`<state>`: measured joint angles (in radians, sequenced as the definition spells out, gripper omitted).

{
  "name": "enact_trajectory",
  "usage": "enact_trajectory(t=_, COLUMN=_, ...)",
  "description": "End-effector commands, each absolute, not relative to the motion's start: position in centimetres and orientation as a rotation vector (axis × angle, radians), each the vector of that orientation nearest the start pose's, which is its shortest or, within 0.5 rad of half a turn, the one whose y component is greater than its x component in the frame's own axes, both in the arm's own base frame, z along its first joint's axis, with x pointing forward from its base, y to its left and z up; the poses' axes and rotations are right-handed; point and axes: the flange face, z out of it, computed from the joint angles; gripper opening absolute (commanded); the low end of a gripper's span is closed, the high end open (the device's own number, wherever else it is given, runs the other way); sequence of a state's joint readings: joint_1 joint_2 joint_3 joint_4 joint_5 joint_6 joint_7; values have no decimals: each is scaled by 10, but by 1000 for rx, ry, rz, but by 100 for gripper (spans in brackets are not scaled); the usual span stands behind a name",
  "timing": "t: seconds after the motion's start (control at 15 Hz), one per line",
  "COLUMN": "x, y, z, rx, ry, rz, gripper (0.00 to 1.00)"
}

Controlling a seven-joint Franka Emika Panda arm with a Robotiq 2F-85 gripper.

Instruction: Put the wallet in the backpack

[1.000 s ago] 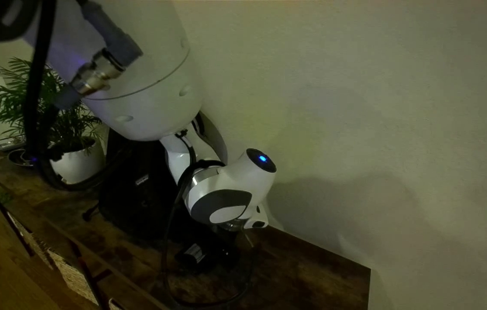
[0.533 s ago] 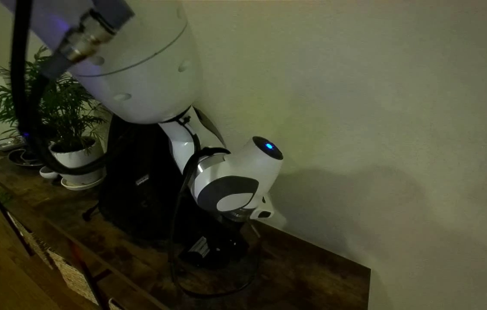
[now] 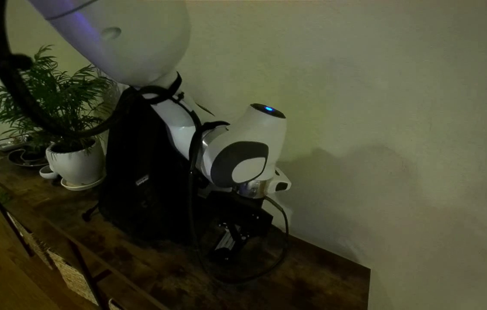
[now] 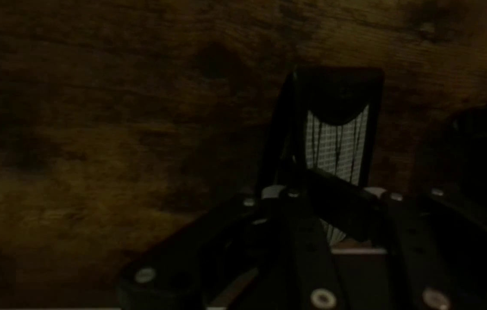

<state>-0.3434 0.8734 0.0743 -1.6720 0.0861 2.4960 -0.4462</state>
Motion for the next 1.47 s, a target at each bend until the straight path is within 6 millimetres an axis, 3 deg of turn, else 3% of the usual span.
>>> enact_trajectory(t=0.0, x=637, y=-164, z=107, rx=-3202, ry=-202, rz=-17, gripper=2)
enact_trajectory(t=0.33, x=639, y=-132, z=94, rx=-3434, ry=-337, rz=-103, gripper=2)
enact_trajectory(t=0.73, x=624, y=-96, z=77, rx=-3583, ry=-388, rz=-104, gripper=3)
enact_trajectory(t=0.87, x=618, y=-87, z=77, rx=-3579, ry=-379, rz=-71, gripper=11)
enact_trajectory(t=0.93, x=614, y=-84, z=78, rx=-3563, ry=-369, rz=-54, gripper=35)
enact_trajectory(t=1.13, x=602, y=-78, z=75, rx=-3522, ry=-368, rz=-14, gripper=44)
enact_trajectory(t=1.4, x=590, y=-75, z=71, rx=-3483, ry=-342, rz=34, gripper=70)
